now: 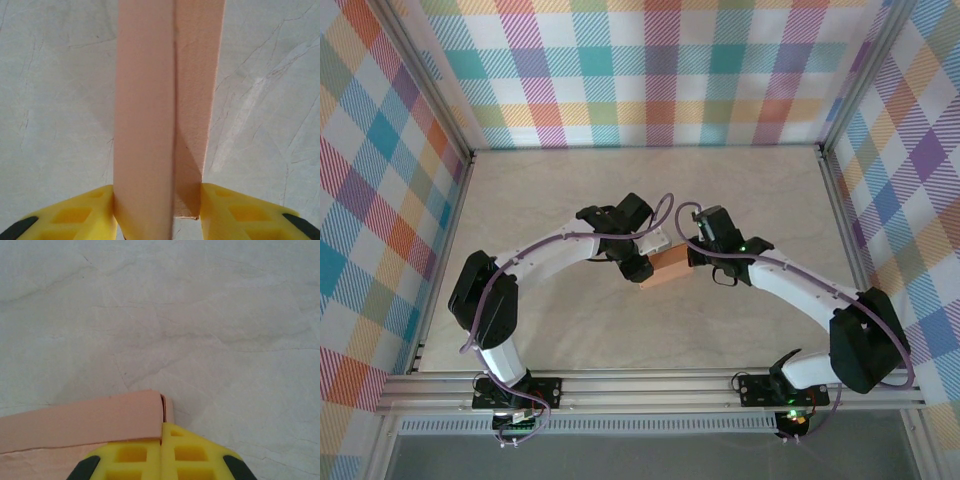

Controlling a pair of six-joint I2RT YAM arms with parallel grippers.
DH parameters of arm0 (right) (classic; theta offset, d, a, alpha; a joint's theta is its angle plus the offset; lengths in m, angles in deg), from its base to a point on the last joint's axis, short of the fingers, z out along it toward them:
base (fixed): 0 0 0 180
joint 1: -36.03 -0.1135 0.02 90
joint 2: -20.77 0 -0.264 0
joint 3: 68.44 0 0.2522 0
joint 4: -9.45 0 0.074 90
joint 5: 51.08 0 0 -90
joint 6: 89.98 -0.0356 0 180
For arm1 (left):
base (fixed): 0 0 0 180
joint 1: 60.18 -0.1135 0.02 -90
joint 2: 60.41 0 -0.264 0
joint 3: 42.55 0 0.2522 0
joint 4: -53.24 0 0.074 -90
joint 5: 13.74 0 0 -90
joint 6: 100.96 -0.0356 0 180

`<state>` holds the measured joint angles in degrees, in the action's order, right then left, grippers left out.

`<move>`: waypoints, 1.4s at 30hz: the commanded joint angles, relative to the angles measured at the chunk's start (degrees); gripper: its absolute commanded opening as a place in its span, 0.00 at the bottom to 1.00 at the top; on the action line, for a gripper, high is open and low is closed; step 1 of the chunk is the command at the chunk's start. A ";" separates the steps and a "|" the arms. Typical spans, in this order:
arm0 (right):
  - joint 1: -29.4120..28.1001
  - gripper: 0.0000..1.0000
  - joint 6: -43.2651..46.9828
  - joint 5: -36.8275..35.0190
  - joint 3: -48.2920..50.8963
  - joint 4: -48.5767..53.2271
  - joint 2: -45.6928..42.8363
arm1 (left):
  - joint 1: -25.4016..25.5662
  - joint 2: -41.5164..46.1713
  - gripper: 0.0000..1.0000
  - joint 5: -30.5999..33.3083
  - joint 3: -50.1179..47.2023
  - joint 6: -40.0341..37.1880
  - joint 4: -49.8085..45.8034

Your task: Fold the paper box

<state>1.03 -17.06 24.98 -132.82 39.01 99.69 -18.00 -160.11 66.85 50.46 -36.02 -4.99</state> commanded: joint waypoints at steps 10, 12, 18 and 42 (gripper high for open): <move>-0.50 0.03 0.11 0.00 -1.48 7.25 -1.57 | -0.34 -1.60 0.46 -1.84 -0.06 0.39 -0.02; -0.51 0.03 -0.66 0.28 -2.20 8.26 -1.20 | -0.34 -1.22 0.51 -1.75 -0.09 0.77 0.25; -0.50 0.03 -1.94 -1.26 -4.35 11.37 -0.53 | -0.25 0.76 0.64 -1.69 -0.39 2.59 1.43; -0.68 0.03 -2.08 -3.29 -8.93 18.31 0.27 | 4.13 10.85 0.90 16.92 0.94 23.94 -5.06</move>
<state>0.75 -19.22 22.75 -139.87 54.92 99.64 -16.52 -148.33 77.87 48.53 -16.04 -4.68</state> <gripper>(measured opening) 0.054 0.949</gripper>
